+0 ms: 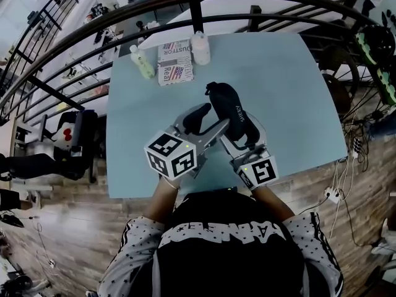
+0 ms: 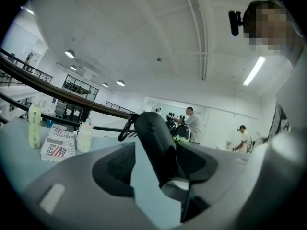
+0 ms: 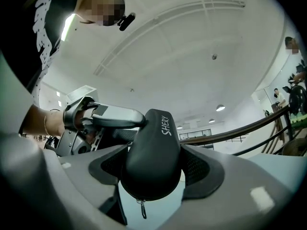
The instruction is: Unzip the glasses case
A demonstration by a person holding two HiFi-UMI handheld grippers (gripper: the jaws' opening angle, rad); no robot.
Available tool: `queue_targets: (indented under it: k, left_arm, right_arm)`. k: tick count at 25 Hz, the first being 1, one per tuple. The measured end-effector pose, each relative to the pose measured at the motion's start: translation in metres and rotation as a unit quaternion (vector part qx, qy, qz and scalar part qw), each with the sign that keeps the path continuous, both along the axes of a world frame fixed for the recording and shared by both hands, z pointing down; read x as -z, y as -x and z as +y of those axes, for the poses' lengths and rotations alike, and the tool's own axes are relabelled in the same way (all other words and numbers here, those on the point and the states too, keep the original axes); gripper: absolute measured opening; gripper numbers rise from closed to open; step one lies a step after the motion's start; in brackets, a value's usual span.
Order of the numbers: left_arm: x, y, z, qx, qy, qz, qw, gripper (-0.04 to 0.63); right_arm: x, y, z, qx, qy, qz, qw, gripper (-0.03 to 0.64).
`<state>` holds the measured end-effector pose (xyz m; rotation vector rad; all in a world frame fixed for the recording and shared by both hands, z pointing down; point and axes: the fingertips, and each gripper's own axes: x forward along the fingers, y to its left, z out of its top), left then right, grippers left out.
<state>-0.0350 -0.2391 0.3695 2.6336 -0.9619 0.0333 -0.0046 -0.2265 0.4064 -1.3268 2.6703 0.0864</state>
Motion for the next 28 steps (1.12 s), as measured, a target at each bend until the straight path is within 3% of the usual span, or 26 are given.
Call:
queue_targets:
  k: [3, 8, 15, 21, 25, 28]
  left_arm:
    - [0.003, -0.003, 0.000, -0.001, 0.004, 0.009, 1.0000, 0.000]
    - [0.006, -0.008, -0.002, 0.007, 0.002, 0.016, 0.9998, 0.000]
    - [0.006, -0.006, -0.001, 0.012, 0.001, 0.025, 0.9996, 0.000]
    - [0.011, -0.005, 0.000, 0.022, -0.014, 0.011, 0.9996, 0.000]
    - [0.013, 0.001, -0.002, 0.029, -0.019, 0.009, 0.9994, 0.000]
    - [0.022, 0.012, -0.005, 0.045, -0.034, 0.009, 0.9984, 0.000]
  right_arm:
    - [0.001, 0.010, 0.005, 0.016, 0.008, 0.011, 1.000, 0.345]
    - [0.010, 0.017, 0.009, 0.034, -0.031, -0.005, 0.999, 0.345]
    - [0.006, 0.023, 0.012, 0.046, -0.019, -0.012, 0.999, 0.345]
    - [0.005, 0.028, 0.010, 0.052, -0.019, 0.009, 0.998, 0.347]
    - [0.000, 0.034, 0.010, 0.064, 0.017, 0.033, 0.997, 0.354]
    - [0.000, 0.037, 0.012, 0.077, 0.013, 0.029, 0.997, 0.353]
